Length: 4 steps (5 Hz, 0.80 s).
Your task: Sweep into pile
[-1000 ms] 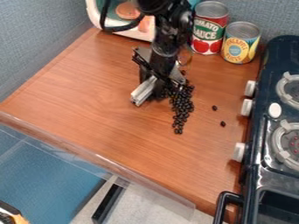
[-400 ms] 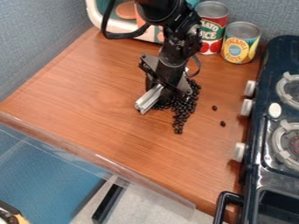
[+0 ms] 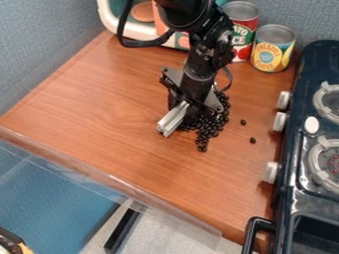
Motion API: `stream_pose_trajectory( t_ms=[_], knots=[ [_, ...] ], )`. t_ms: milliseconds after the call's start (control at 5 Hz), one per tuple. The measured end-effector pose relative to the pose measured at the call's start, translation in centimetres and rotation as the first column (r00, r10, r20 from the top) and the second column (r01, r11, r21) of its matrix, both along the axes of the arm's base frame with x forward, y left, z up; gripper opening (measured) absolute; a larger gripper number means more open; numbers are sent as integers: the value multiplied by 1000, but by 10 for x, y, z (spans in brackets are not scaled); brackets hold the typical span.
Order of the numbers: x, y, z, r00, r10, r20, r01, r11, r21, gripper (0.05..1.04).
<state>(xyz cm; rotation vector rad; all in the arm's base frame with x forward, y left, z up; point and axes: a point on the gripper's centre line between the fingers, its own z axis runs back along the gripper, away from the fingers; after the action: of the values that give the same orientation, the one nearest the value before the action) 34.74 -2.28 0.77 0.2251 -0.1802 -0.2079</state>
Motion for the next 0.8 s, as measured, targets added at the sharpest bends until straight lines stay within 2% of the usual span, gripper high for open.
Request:
stream_pose_trajectory(
  t_ms=[200, 400, 600, 800],
  knots=[
    [-5, 5, 7, 999, 48, -7, -48, 999, -25, 387],
    [-1, 21, 25, 994, 107, 24, -105, 993, -61, 387],
    [8, 35, 38, 990, 140, 34, -137, 987, -82, 387],
    [21, 56, 53, 982, 181, 58, -176, 981, -82, 387]
  ],
)
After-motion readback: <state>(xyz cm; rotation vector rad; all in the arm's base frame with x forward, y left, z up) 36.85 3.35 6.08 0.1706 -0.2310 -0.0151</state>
